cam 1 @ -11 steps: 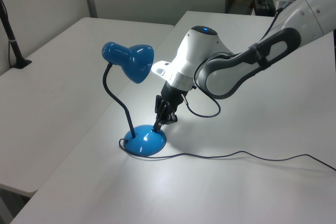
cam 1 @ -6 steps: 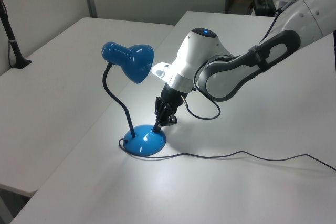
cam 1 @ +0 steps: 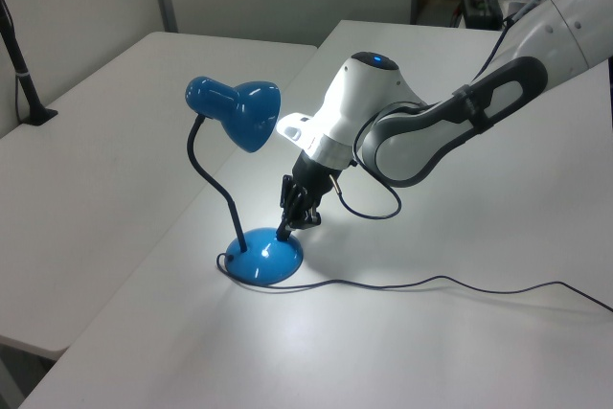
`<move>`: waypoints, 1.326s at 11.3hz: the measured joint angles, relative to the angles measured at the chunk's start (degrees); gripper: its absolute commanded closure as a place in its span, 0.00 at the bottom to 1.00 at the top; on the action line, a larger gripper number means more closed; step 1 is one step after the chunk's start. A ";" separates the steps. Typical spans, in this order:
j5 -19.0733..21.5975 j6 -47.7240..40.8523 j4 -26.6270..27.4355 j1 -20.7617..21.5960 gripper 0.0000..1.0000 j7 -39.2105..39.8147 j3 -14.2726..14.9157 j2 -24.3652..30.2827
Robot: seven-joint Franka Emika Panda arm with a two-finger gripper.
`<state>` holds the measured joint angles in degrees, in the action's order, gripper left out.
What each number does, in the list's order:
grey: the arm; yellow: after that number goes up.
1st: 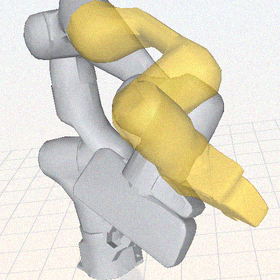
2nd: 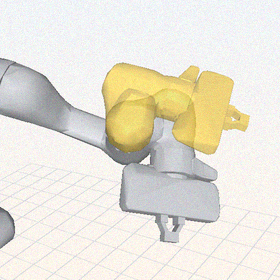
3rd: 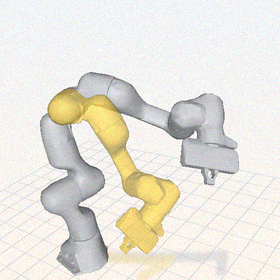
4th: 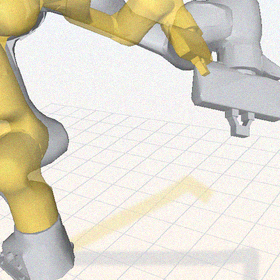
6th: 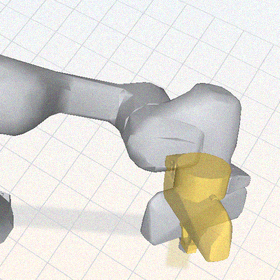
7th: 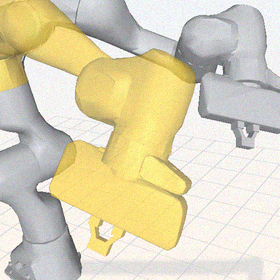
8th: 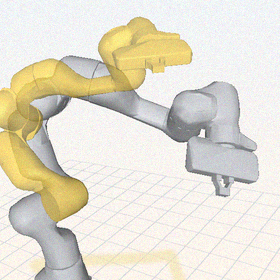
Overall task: Turn off the lamp
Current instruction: 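Lift the gripper up and away from the lamp base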
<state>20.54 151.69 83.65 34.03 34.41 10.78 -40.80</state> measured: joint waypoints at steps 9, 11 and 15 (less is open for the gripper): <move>0.00 7.27 11.21 0.81 0.92 0.04 -0.05 4.13; 0.22 6.32 15.26 0.17 0.68 -1.24 0.28 7.69; 0.27 -20.12 17.94 -7.52 0.00 -5.11 0.82 21.74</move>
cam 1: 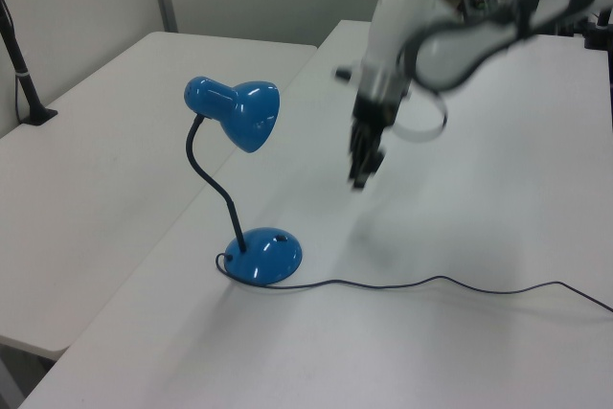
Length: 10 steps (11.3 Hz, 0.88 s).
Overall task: Turn off the lamp
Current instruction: 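Lift the gripper up and away from the lamp base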
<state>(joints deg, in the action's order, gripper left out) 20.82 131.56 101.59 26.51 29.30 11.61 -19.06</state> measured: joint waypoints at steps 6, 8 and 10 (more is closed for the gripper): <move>-19.54 -29.94 1.24 -21.61 0.00 -21.04 -11.32 18.98; -19.92 -33.08 -1.00 -29.30 0.00 -21.23 -12.51 20.03; -20.39 -33.33 -3.81 -31.74 0.00 -21.46 -11.55 20.05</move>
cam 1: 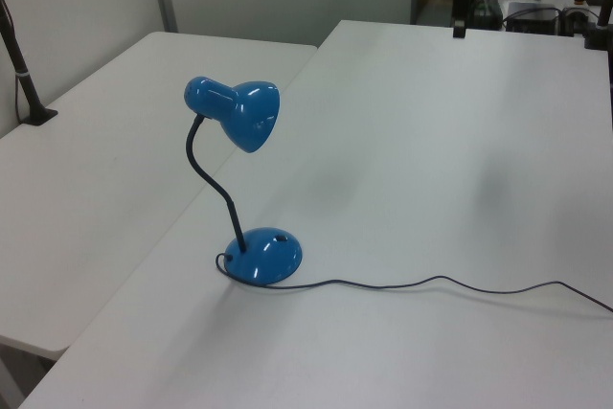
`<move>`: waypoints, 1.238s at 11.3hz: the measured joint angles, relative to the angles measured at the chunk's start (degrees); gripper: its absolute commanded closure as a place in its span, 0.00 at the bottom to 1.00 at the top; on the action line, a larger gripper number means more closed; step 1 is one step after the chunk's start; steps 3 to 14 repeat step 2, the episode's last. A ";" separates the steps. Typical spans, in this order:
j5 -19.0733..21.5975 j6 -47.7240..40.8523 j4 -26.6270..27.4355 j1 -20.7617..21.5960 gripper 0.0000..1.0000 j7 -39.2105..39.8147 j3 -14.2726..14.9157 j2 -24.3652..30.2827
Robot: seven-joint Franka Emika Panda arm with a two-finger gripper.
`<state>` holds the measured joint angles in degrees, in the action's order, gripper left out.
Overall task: Turn off the lamp
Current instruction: 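Lift the gripper up and away from the lamp base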
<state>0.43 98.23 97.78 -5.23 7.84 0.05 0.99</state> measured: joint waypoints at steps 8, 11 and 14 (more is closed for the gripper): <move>0.23 -0.15 -1.86 0.12 0.00 -0.07 3.36 0.01; 0.23 -0.15 -1.86 0.12 0.00 -0.07 3.36 0.01; 0.23 -0.15 -1.86 0.12 0.00 -0.07 3.36 0.01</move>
